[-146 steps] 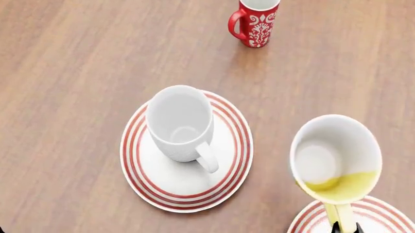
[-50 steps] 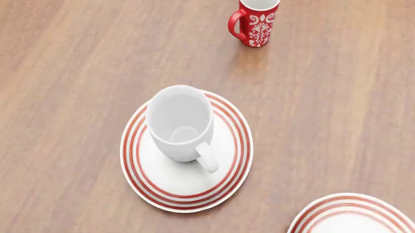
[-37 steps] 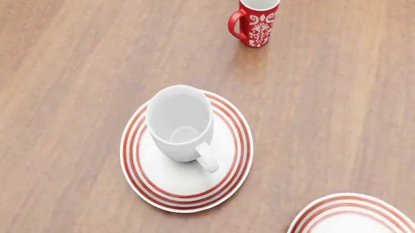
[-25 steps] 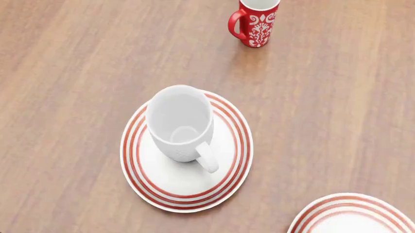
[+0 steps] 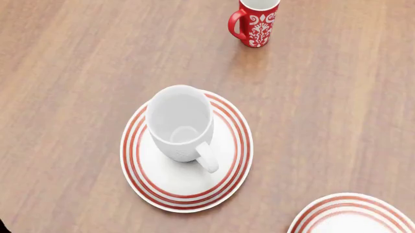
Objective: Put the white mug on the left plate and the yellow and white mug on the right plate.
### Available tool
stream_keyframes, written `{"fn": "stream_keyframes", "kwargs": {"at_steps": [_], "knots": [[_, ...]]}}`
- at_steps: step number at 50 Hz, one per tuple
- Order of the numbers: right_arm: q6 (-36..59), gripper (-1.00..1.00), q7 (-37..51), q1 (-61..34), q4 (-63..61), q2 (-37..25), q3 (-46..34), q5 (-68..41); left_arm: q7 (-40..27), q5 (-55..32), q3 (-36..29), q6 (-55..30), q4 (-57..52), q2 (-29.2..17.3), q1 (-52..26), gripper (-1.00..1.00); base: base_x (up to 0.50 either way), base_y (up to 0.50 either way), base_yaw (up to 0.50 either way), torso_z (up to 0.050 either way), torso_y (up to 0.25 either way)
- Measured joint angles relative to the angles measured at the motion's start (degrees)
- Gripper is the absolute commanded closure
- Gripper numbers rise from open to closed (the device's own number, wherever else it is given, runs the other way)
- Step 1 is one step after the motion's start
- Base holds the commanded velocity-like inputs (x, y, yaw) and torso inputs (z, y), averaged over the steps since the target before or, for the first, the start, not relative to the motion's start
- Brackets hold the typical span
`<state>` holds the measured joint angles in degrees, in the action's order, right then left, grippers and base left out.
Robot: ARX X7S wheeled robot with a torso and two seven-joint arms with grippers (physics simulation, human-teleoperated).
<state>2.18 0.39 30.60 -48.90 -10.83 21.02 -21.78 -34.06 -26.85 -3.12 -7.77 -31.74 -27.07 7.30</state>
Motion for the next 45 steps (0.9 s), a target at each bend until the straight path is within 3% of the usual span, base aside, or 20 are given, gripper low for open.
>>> {"fn": "stream_keyframes", "kwargs": {"at_steps": [9, 19, 28, 38, 41, 45], "knots": [[10.4, -1.0, 3.9, -15.0, 2.6, -3.9, -5.1, -0.7, -0.7, 0.4, -1.4, -3.2, -1.9, -1.0, -2.8, -1.0, 0.0, 0.0, 0.0, 0.0, 0.0], [11.6, -1.0, 4.8, -26.2, 10.8, -3.5, -7.7, -2.4, -2.0, -0.3, -4.1, -11.8, -5.9, -2.7, -11.2, -1.0, 0.0, 0.0, 0.0, 0.0, 0.0], [11.1, -1.0, 6.2, -30.9, 10.8, -2.6, -9.0, -3.2, -4.2, -4.3, -4.7, -22.0, -12.1, -4.4, -20.7, -1.0, 0.0, 0.0, 0.0, 0.0, 0.0], [13.4, -1.0, 9.2, -31.1, 0.3, -3.7, -10.1, -3.9, -9.8, -14.7, -0.8, -30.0, -21.0, -8.0, -28.8, -1.0, 0.0, 0.0, 0.0, 0.0, 0.0], [11.6, -1.0, 13.7, -30.1, -2.9, -7.6, -12.7, -2.7, -13.4, -18.5, -1.0, -28.6, -22.8, -11.2, -30.8, -1.0, 0.0, 0.0, 0.0, 0.0, 0.0], [6.3, -1.0, 25.5, -29.7, -5.8, -18.4, -20.0, -0.3, -18.8, -22.5, -1.9, -23.7, -24.5, -16.3, -32.6, -1.0, 0.0, 0.0, 0.0, 0.0, 0.0]]}}
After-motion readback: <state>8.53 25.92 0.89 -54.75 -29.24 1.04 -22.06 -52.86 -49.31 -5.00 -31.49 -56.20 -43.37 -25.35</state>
